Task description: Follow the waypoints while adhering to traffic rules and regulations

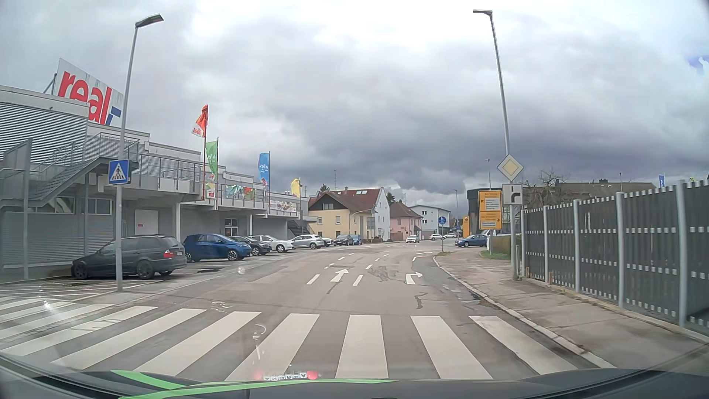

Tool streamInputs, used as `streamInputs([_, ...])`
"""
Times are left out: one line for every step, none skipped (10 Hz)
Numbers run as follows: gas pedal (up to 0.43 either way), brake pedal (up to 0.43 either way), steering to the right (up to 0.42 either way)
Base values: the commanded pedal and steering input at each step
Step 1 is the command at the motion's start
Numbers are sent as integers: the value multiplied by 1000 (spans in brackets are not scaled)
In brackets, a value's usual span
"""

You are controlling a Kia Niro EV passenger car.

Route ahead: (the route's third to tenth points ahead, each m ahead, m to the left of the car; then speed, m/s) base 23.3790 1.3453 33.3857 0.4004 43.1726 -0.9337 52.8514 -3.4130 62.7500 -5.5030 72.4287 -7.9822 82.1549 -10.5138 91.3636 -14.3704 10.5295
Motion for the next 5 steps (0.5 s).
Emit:
streamInputs([0,0,-4])
streamInputs([0,0,-2])
streamInputs([0,0,0])
streamInputs([0,6,1])
streamInputs([0,12,2])
